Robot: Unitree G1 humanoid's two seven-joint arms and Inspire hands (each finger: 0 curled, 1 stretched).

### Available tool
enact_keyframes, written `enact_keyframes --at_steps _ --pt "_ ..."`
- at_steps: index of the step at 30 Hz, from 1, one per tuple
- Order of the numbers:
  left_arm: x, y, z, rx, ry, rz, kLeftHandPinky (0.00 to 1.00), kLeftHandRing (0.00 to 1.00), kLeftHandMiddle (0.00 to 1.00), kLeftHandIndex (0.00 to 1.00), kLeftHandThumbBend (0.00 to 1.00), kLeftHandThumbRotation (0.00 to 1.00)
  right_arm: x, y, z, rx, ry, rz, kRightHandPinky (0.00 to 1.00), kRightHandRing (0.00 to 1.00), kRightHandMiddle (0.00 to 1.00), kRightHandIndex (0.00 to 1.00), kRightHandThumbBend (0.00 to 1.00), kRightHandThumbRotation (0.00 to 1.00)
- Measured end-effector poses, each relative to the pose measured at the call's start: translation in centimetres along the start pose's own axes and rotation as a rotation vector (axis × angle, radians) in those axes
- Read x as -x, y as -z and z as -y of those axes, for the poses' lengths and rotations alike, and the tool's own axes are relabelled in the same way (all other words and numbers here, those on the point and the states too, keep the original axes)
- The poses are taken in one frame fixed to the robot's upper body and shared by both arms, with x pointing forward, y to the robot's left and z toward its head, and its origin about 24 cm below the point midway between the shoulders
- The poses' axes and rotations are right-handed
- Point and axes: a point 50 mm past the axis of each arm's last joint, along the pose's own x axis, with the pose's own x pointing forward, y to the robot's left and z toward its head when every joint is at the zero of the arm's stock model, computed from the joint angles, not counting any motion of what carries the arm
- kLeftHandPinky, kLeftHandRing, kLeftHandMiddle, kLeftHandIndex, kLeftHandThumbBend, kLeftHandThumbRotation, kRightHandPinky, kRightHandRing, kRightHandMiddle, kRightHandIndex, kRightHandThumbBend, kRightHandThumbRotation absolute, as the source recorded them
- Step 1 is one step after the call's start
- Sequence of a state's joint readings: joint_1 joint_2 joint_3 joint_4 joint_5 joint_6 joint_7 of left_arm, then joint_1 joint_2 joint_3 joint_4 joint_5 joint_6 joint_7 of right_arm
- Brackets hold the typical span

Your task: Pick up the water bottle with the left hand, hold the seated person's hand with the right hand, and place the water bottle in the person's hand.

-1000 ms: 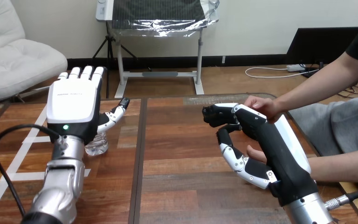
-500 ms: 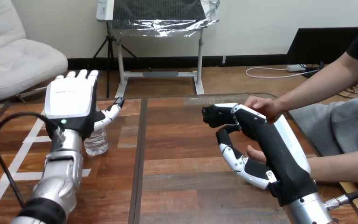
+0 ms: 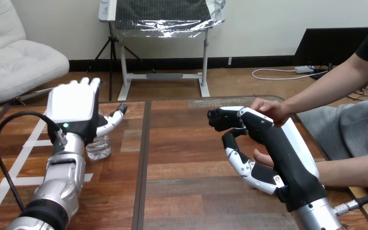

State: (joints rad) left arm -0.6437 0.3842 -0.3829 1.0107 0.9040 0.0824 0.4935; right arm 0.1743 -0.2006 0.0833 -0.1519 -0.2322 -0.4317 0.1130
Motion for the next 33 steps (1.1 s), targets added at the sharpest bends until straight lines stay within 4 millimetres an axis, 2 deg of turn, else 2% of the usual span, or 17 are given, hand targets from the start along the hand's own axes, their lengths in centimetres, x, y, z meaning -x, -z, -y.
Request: enact_keyframes --at_steps 10,33 --pt "0.4 0.0 1.0 0.014 0.043 -0.014 0.88 0.89 0.91 0.9 0.5 1.0 0.0 0.0 0.0 0.001 -0.001 0.0 0.61 0.68 0.69 0.69 0.15 0.0" --pt "1.0 -0.1 1.5 0.053 0.027 -0.011 0.88 0.9 0.91 0.89 0.49 1.0 0.0 0.0 0.0 -0.003 -0.008 0.0 0.6 0.67 0.69 0.69 0.16 0.0"
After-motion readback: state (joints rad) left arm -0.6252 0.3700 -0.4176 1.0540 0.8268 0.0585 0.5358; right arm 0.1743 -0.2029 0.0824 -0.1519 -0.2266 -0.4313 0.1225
